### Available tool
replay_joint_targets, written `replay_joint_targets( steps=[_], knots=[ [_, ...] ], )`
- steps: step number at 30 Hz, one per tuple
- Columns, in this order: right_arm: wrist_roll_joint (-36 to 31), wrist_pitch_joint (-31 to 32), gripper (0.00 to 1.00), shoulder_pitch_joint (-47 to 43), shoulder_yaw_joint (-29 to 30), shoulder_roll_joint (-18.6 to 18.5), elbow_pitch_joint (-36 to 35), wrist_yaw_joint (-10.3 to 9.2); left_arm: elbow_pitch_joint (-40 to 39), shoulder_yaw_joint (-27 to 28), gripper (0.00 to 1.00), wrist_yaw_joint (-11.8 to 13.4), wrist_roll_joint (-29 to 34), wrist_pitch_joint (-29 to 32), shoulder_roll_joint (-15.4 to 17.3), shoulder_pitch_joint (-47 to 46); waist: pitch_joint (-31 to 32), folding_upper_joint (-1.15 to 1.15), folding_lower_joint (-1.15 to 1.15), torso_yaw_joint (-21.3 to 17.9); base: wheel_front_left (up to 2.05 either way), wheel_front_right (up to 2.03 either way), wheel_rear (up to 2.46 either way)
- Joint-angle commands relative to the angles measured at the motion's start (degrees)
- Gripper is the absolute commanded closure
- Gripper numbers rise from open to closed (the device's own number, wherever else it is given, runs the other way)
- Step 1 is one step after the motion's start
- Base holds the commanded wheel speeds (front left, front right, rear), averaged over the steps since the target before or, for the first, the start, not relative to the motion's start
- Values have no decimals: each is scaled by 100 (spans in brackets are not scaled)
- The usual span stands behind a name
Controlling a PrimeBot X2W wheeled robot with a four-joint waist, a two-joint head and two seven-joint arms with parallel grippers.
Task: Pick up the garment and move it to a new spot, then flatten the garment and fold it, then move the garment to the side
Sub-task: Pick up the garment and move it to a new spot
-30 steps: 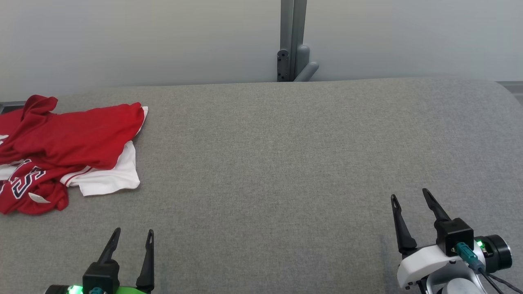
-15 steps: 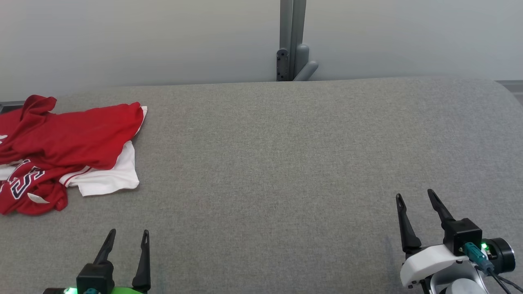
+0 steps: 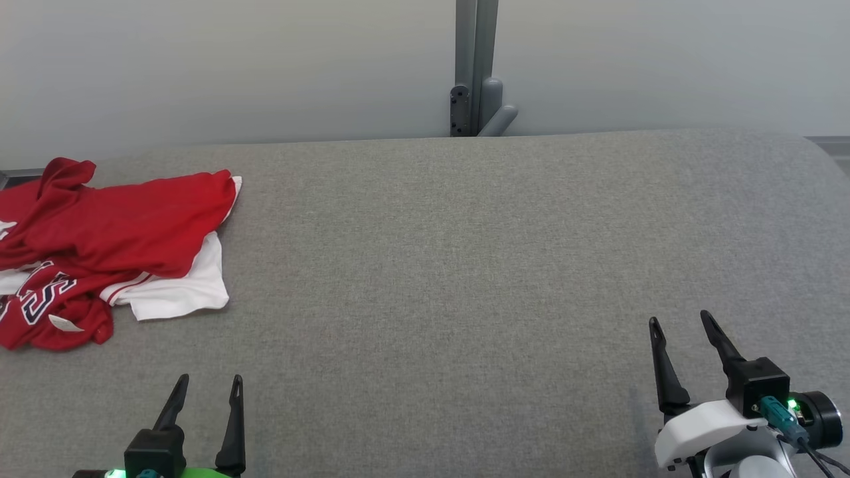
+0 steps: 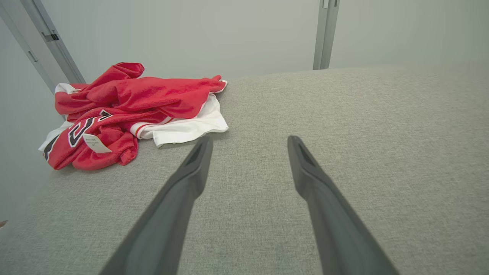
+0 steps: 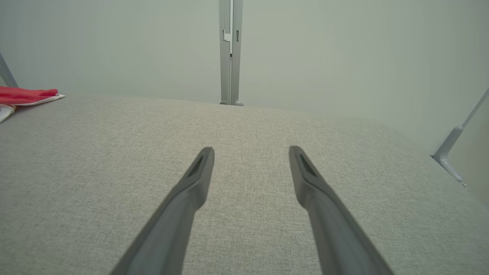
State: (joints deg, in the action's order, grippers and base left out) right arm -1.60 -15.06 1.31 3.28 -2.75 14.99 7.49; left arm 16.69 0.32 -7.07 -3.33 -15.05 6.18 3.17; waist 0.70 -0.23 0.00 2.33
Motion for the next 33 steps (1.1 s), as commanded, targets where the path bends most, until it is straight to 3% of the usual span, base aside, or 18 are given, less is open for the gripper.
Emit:
replay_joint_targets(
  steps=[1,7,15,19,25,33],
  knots=[
    [29,-19,0,-90,38,-24,2,0,11,16,0,-14,9,-19,-9,-13,11,23,0,47,0,0,0],
    [127,-18,0,-171,-112,-22,7,0,26,62,0,-27,1,-18,0,-38,75,23,0,483,0,0,0],
    [463,-18,0,-116,-586,-17,28,-1,61,332,0,-17,-87,-19,28,136,222,23,0,1519,0,0,0],
    [556,-18,0,-55,-803,-21,53,-1,-11,500,0,7,-125,-18,6,237,258,23,0,1820,0,0,0],
    [657,-18,0,-9,-925,-21,78,-1,-108,702,0,22,-148,-18,-64,358,243,23,0,1932,0,0,0],
    [605,-18,0,-9,-944,-24,55,-1,-181,866,0,43,-237,-18,-154,214,49,23,0,1716,0,0,0]
  ],
)
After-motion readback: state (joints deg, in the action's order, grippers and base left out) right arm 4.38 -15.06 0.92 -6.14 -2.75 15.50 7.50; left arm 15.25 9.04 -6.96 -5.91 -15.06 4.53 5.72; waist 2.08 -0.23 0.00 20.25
